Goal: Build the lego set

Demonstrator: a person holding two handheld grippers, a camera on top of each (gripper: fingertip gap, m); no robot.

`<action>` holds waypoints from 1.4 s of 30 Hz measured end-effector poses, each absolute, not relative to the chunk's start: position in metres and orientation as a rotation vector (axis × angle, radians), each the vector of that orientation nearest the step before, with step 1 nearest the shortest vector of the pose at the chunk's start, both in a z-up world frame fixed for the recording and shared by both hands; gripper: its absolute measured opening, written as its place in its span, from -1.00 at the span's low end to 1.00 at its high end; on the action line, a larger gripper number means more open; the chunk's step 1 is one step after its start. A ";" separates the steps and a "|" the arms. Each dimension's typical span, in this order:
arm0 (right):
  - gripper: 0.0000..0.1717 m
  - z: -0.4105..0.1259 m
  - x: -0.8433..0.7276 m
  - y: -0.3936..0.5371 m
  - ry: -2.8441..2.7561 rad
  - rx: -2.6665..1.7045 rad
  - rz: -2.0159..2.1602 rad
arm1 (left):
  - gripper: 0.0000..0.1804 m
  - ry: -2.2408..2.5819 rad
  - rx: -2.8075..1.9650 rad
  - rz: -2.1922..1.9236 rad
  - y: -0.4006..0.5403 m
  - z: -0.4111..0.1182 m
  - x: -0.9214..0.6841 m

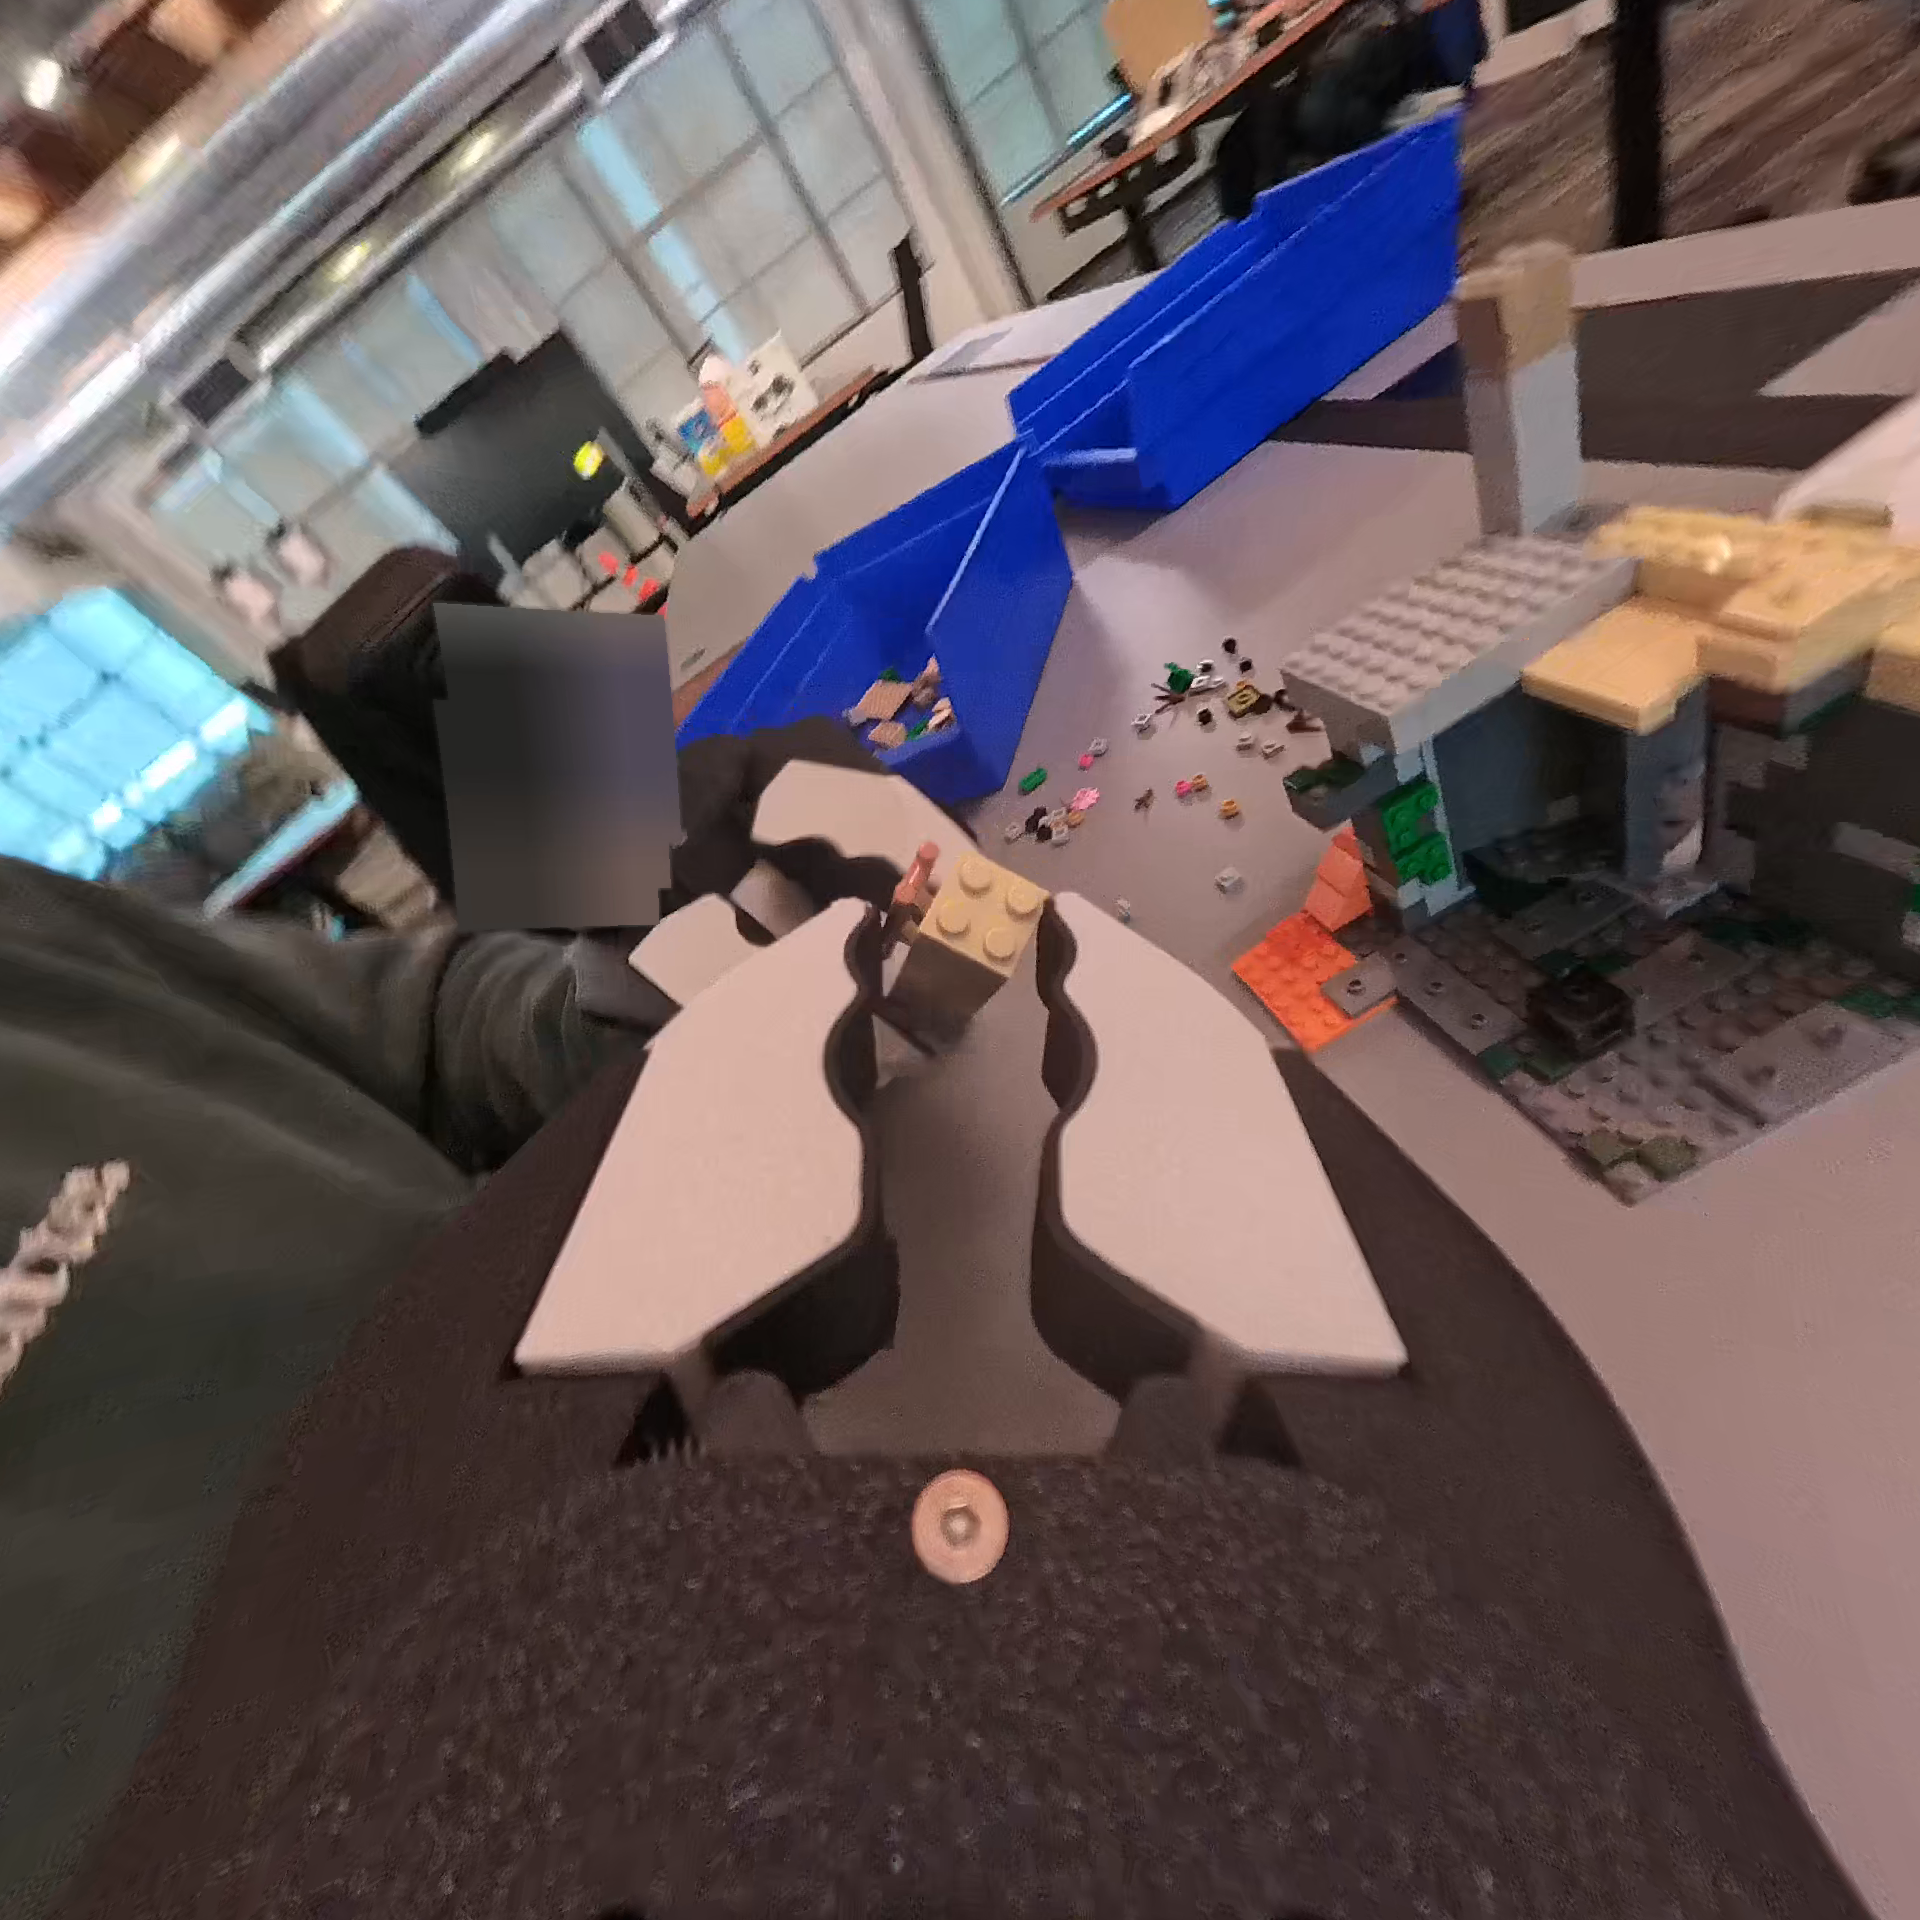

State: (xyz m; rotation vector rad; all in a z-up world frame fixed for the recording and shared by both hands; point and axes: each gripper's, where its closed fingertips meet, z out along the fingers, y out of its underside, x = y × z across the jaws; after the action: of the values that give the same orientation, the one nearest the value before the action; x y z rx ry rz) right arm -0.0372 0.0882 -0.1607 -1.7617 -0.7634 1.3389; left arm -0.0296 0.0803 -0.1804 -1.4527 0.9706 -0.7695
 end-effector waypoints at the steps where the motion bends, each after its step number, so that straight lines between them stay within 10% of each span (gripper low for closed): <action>1: -0.67 -0.162 -0.032 0.091 -0.850 -1.747 1.291 | -0.62 0.976 -1.468 -0.798 0.080 -0.182 -0.030; 7: -0.67 -0.207 0.037 0.165 -1.519 -1.587 0.655 | -0.65 0.958 -1.550 -0.792 0.095 -0.200 -0.041; 23: -0.66 -0.272 0.058 0.203 -1.827 -1.522 0.655 | -0.74 0.893 -1.752 -0.693 0.126 -0.244 -0.061; 42: -0.52 -0.188 0.060 0.240 -1.293 -1.547 0.606 | -0.85 0.865 -1.736 -0.691 0.128 -0.240 -0.065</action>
State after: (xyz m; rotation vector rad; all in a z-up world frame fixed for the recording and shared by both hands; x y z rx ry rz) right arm 0.0601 0.2396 -0.1884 -1.5473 -1.2927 0.6058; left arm -0.0647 0.1283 -0.2400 -1.7362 0.8649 -0.6913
